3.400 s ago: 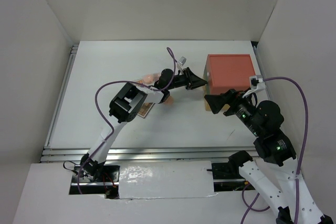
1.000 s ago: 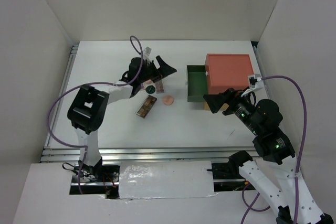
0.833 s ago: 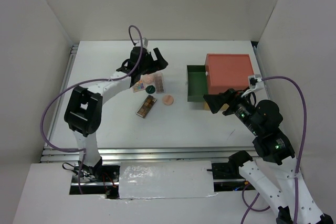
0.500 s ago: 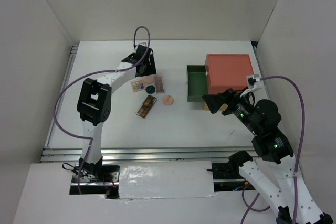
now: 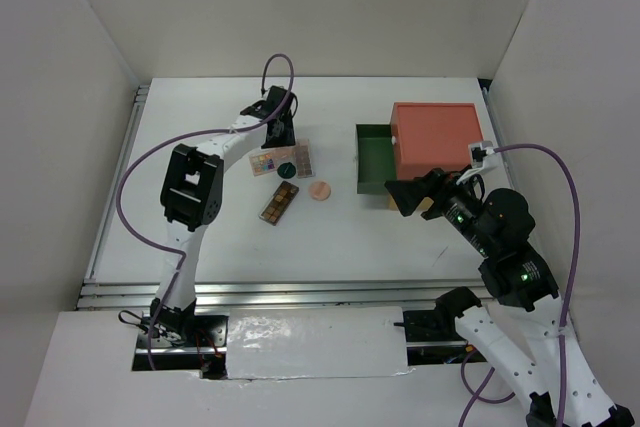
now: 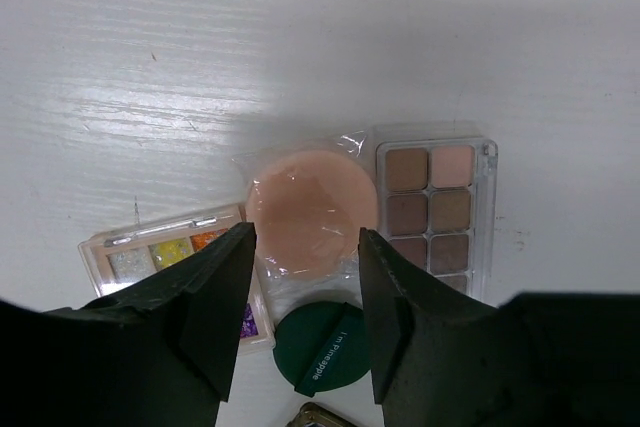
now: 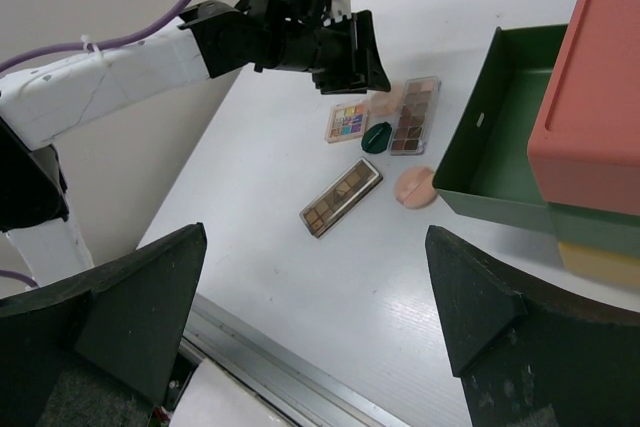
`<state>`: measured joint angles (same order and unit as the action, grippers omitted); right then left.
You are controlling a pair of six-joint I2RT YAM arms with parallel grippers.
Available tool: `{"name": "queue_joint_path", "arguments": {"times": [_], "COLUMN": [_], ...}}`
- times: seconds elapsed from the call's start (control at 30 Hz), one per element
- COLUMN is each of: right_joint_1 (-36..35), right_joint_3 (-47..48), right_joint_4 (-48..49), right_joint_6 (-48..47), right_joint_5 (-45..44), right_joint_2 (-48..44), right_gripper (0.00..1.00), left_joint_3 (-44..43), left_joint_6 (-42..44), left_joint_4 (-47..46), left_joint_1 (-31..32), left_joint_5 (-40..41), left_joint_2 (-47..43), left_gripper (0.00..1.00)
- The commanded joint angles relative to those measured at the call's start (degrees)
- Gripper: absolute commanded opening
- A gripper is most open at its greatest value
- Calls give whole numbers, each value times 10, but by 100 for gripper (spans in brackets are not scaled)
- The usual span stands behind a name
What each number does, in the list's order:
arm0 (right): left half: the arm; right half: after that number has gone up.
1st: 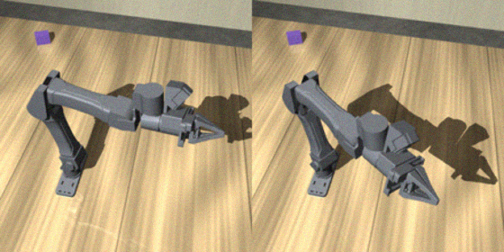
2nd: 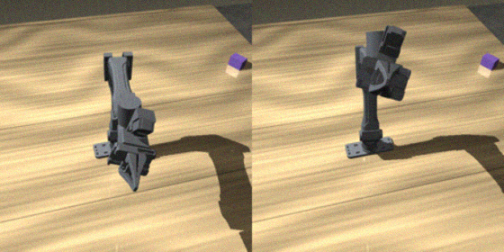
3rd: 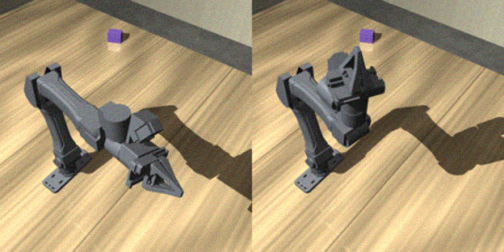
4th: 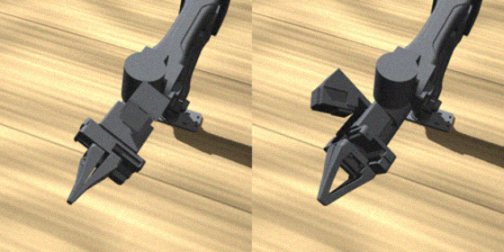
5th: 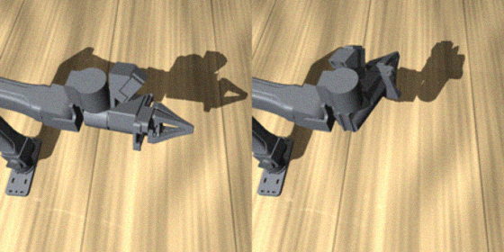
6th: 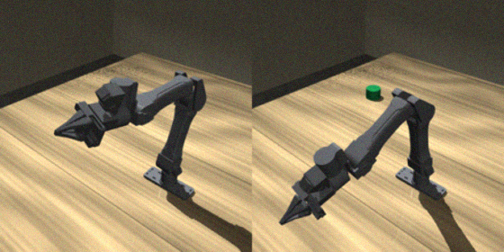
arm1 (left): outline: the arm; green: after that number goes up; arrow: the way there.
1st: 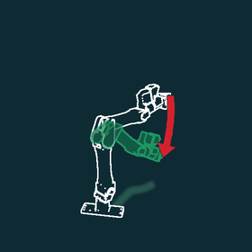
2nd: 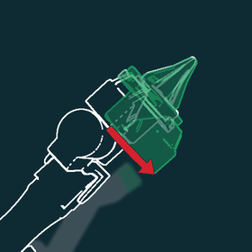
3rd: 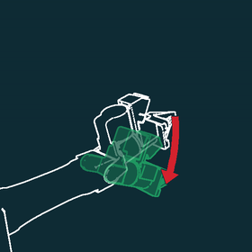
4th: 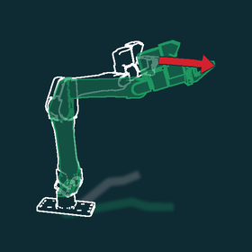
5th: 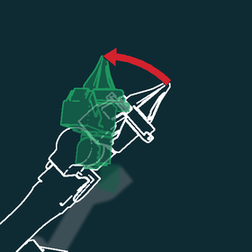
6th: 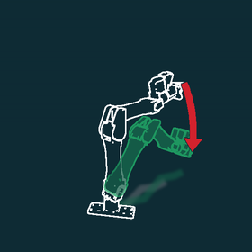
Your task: Organize the makeup
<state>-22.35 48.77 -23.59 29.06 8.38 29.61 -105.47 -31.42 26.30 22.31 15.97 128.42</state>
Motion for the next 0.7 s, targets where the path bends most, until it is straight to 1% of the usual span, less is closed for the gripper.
{"name": "queue_joint_path", "arguments": {"times": [0.0, 0.2, 0.3, 0.33, 0.37, 0.4, 0.43, 0.47, 0.53, 0.57, 0.67], "right_joint_1": [-2, -3, -3, -3, -3, -3, -2, -2, -2, -2, -2], "right_joint_3": [4, 0, 0, 0, -1, 0, 0, 0, 1, 1, 0], "right_joint_4": [20, 22, 21, 21, 21, 21, 21, 21, 21, 21, 21], "right_joint_6": [-8, -5, -5, -5, -5, -5, -5, -5, -5, -5, -5], "right_joint_5": [1, 3, 2, 2, 2, 1, 1, 1, 1, 1, 0], "right_joint_2": [5, 3, 2, 2, 1, 2, 2, 2, 2, 1, 3], "right_gripper": [98, 98, 98, 98, 98, 98, 98, 98, 98, 98, 98], "left_joint_3": [-16, -6, -15, -17, -17, -16, -15, -8, 1, 8, 31], "left_joint_6": [8, 9, 12, 12, 13, 12, 12, 12, 11, 10, 7], "left_joint_4": [9, 2, 4, 4, 3, 3, 3, 2, -5, -5, -1], "left_joint_1": [-2, -2, -2, -2, -2, -2, -2, -2, -2, -2, -1], "left_joint_5": [-2, -13, -23, -24, -28, -27, -26, -26, -23, -21, -9], "left_joint_2": [23, 39, 53, 55, 57, 57, 55, 52, 35, 27, -18], "left_gripper": [57, 62, 62, 59, 52, 49, 44, 31, 26, 20, 18]}}
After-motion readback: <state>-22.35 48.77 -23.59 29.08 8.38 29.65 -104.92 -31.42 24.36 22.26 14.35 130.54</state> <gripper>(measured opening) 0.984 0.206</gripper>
